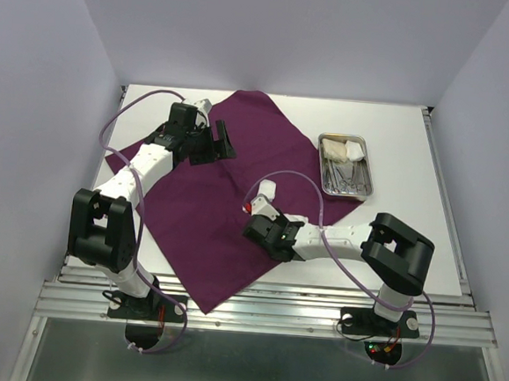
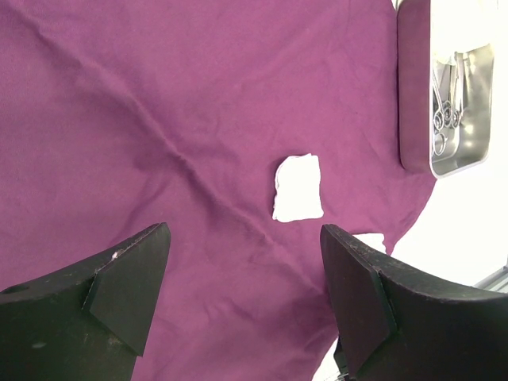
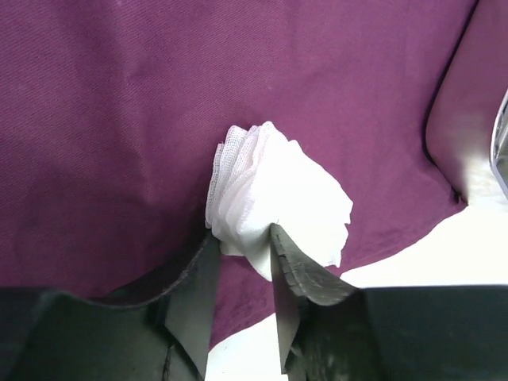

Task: Prepare the surgical pack
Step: Adjust the medical item in the surgical kit.

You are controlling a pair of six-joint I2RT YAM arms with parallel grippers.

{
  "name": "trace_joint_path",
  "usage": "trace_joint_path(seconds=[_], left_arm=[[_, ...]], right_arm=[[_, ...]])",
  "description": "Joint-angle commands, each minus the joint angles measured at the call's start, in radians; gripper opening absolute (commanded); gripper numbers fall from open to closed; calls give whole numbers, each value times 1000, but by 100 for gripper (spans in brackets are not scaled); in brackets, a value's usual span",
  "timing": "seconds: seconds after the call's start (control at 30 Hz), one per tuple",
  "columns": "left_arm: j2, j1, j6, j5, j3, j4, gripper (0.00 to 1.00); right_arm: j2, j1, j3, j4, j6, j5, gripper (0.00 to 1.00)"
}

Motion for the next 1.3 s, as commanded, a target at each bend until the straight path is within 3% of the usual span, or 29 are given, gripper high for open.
trace_joint_path(seconds=[0.0,0.13,0.4,0.8,1.23,1.27], left_arm=[[-49,4,7,16,-8,31,88],[-49,4,7,20,-8,33,88],[-48,4,8,26,-3,33,87],[-52,6,16,22,-14,36,87],[-51,9,19,23,-26,42,87],[-51,9,19,20,-28,42,87]], right_arm=[[-4,10,-9,44,1,53,35],[-5,10,-9,53,-8,63,30],[-18,10,24,65,-11,85,1],[-27,-2,103,28,59,67,1],[62,-13,206,-1,110,-94,1],[67,-22,214,-1,110,-105,6]])
